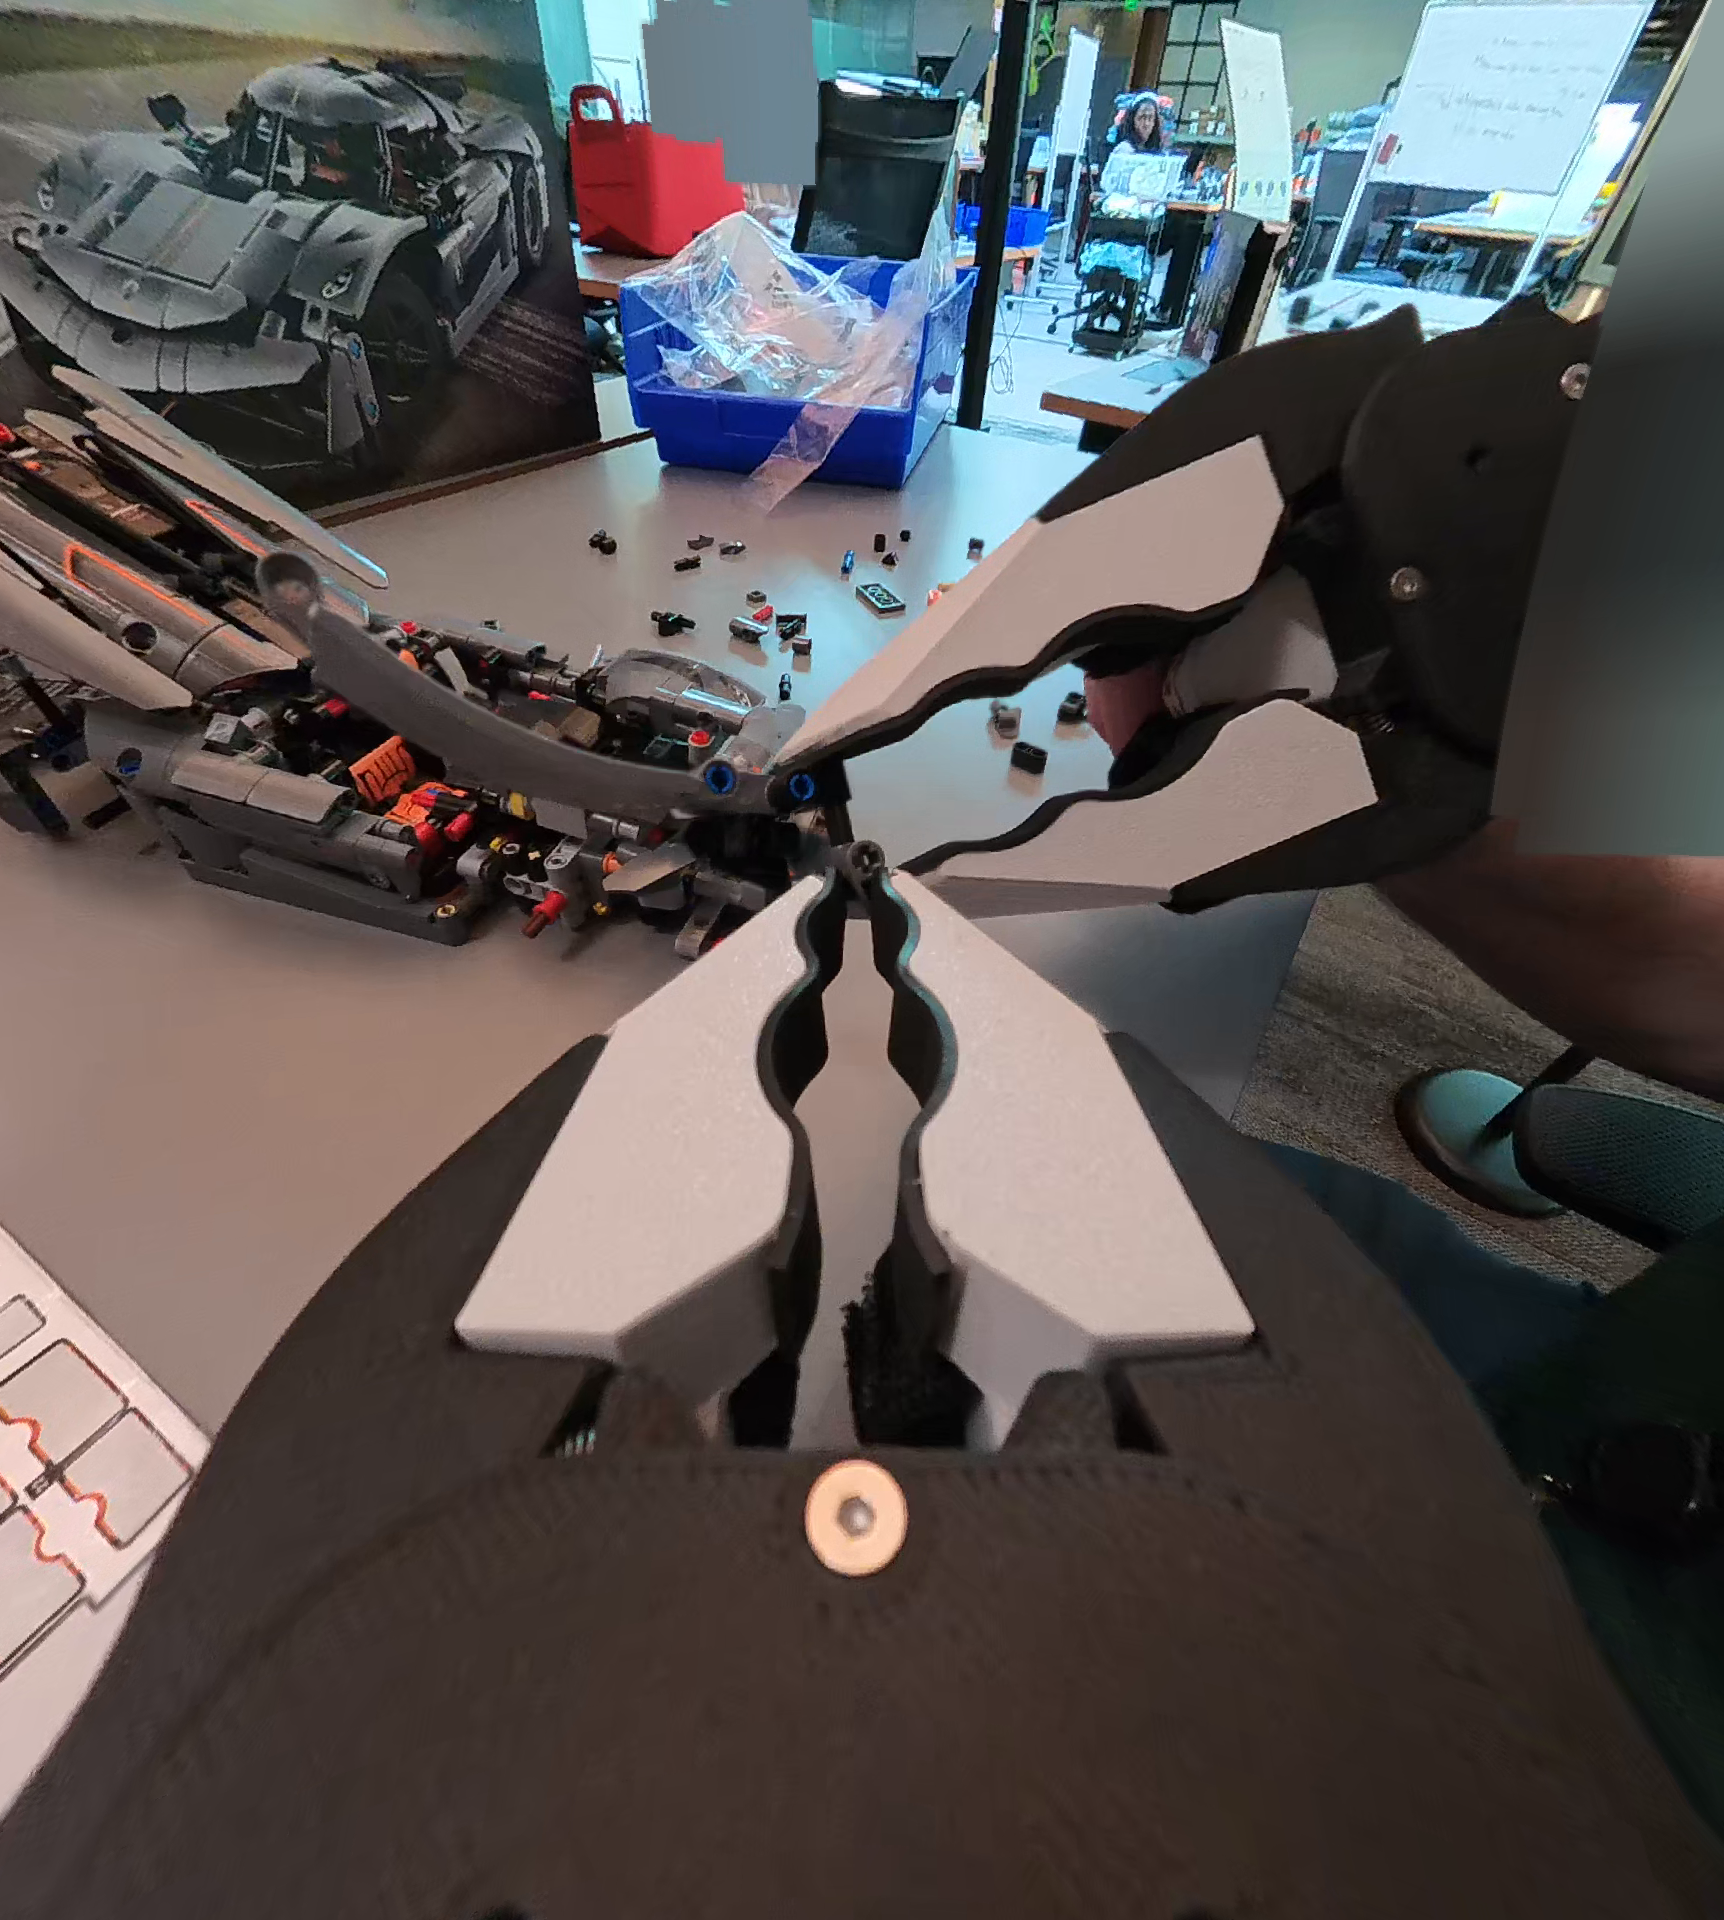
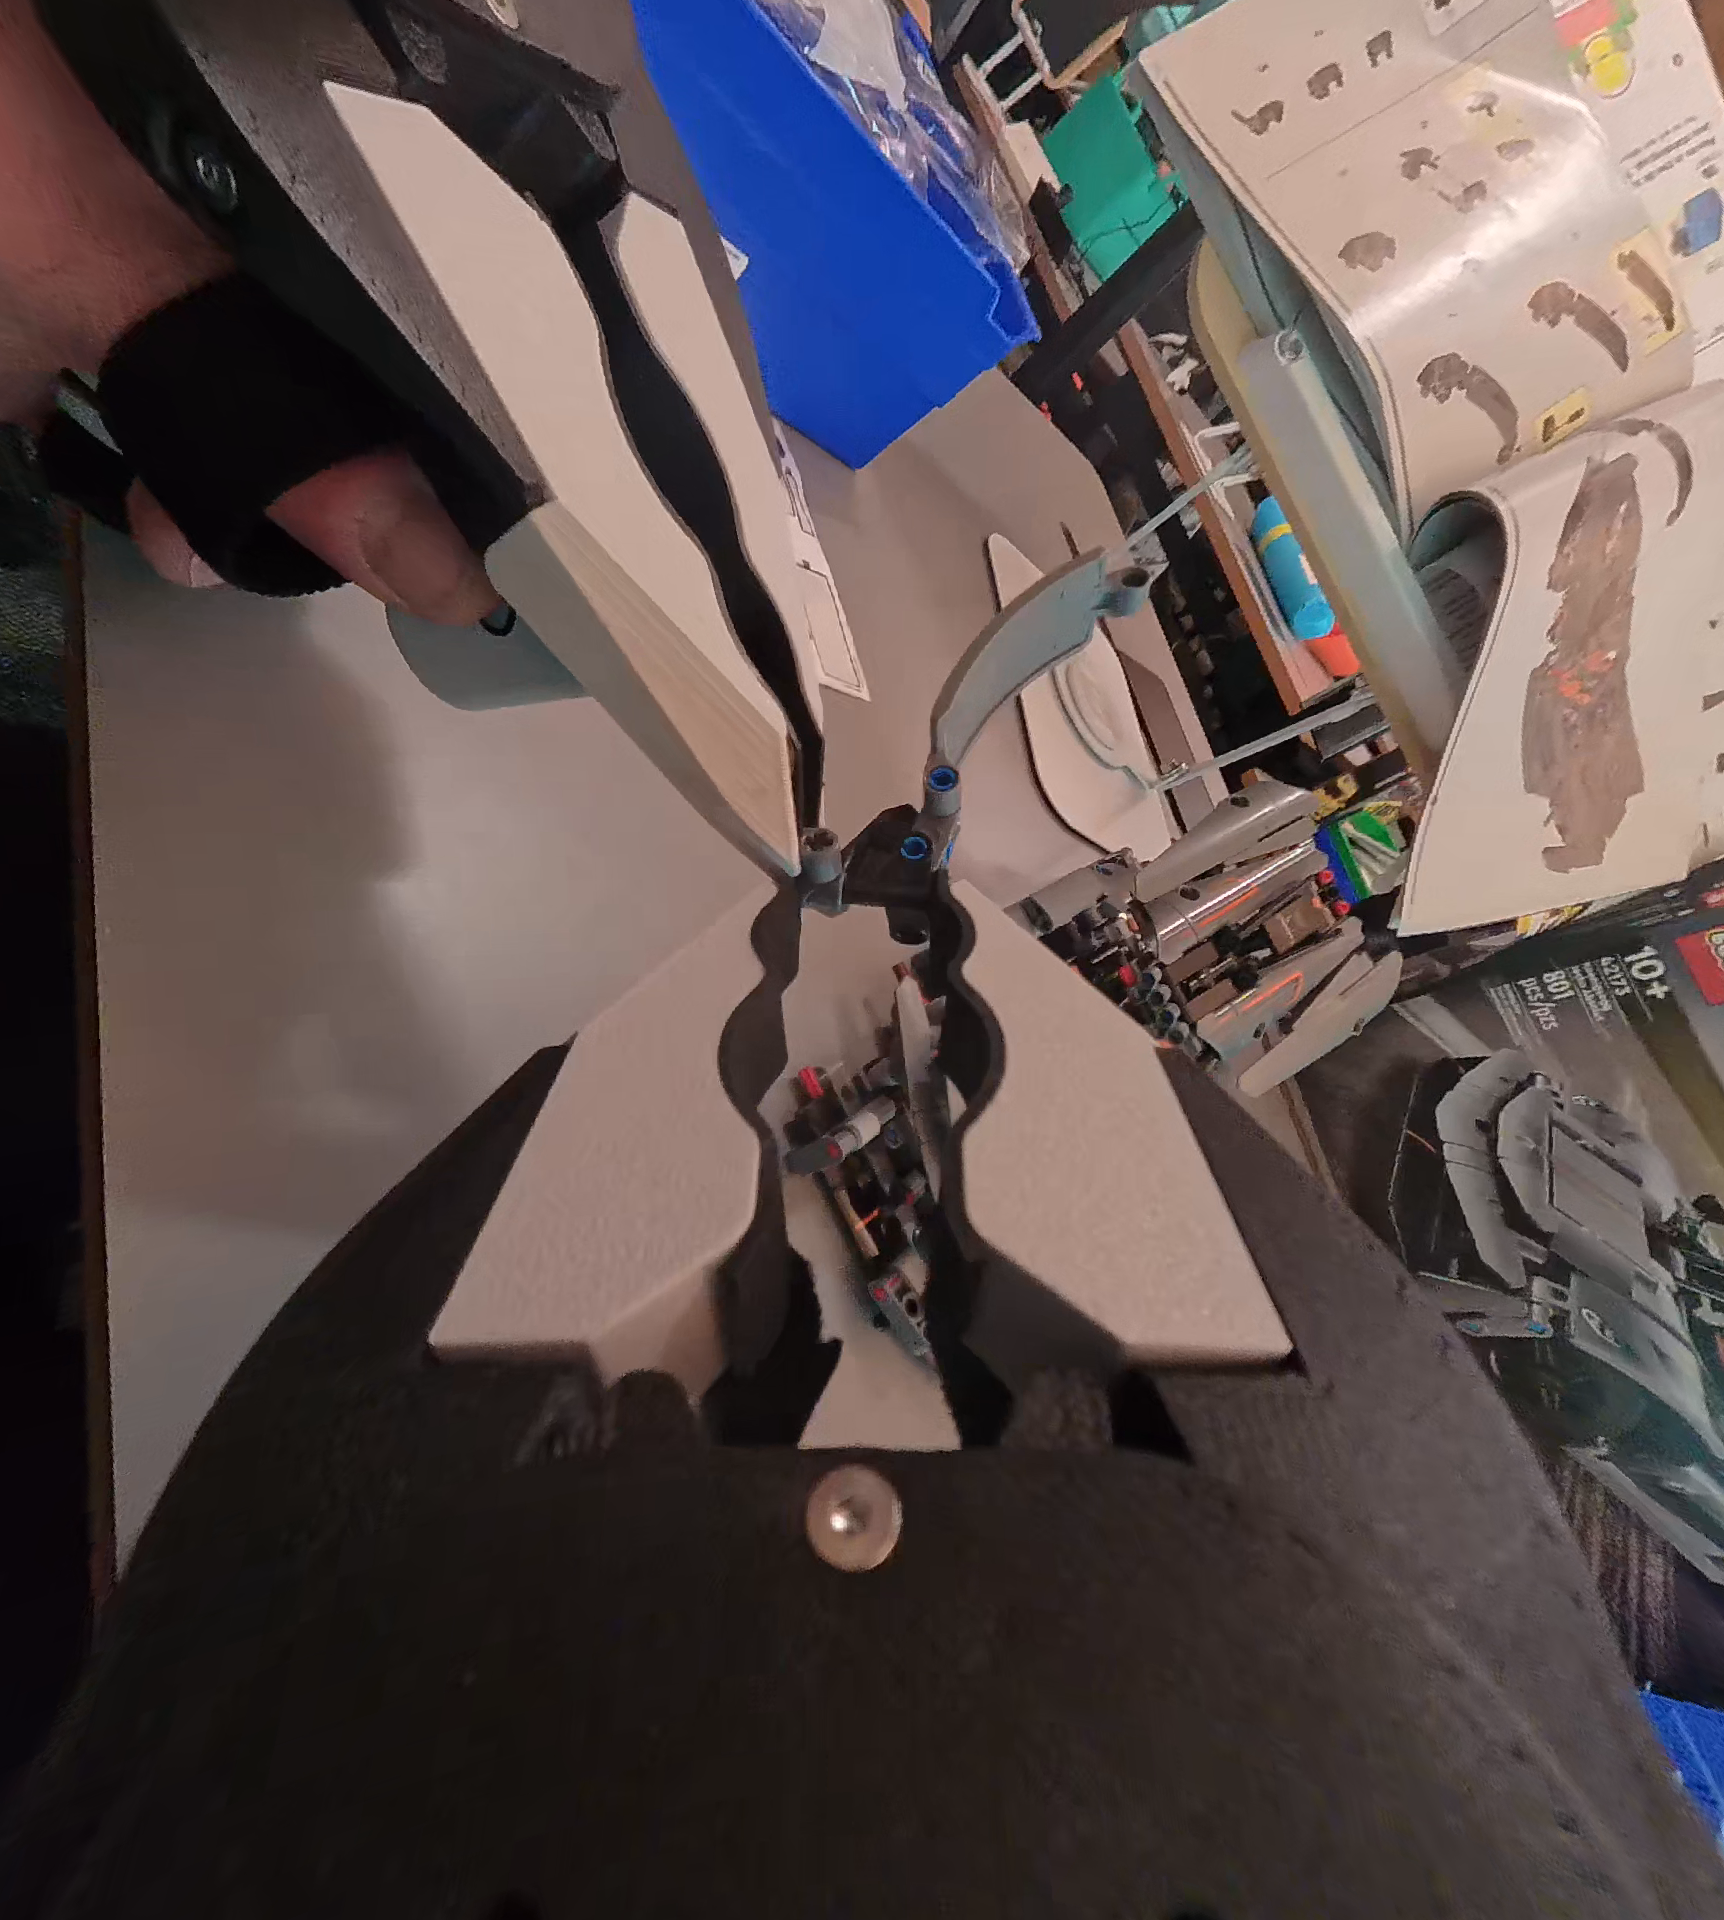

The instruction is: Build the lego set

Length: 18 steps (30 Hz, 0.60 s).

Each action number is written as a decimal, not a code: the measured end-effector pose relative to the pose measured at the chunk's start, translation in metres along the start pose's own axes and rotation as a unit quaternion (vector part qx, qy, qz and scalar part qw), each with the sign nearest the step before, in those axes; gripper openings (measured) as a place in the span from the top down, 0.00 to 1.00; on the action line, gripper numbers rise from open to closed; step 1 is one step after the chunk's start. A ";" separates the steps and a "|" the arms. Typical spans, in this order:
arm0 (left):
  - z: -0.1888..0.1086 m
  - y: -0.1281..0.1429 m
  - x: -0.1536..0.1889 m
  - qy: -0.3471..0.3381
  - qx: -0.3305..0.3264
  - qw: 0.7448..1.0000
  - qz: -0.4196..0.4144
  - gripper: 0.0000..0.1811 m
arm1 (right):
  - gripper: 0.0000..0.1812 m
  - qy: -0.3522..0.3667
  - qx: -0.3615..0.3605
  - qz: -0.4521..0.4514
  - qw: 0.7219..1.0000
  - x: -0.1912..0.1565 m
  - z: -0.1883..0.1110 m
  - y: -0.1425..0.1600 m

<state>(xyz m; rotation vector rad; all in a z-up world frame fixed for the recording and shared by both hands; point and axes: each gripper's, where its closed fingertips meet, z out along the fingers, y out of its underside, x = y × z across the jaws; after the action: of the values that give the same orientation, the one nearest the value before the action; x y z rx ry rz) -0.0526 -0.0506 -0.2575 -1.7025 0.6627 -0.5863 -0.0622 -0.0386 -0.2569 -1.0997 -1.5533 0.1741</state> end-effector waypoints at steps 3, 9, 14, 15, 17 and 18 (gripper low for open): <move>0.000 0.001 0.000 -0.004 -0.013 1.000 0.015 0.99 | 0.87 0.005 -0.010 -0.011 1.000 0.000 0.000 0.000; 0.004 0.009 -0.001 -0.014 -0.037 0.999 0.026 0.99 | 0.88 0.000 -0.035 -0.038 0.999 -0.005 0.003 0.007; 0.004 0.009 -0.002 -0.020 -0.037 0.999 0.026 0.99 | 0.88 -0.001 -0.032 -0.032 0.999 -0.006 0.004 0.007; 0.005 0.010 -0.003 -0.025 -0.039 0.998 0.030 0.99 | 0.88 0.002 -0.036 -0.034 0.999 -0.006 0.005 0.008; 0.006 0.011 -0.004 -0.029 -0.045 0.998 0.030 0.99 | 0.88 0.005 -0.043 -0.038 0.998 -0.006 0.007 0.010; 0.006 0.011 -0.005 -0.034 -0.045 0.998 0.034 0.99 | 0.88 0.008 -0.044 -0.037 0.998 -0.006 0.008 0.010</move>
<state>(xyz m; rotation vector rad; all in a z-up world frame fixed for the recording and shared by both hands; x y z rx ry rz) -0.0539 -0.0452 -0.2697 -1.7683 0.7037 -0.4555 -0.0643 -0.0341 -0.2698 -1.1072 -1.5970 0.0474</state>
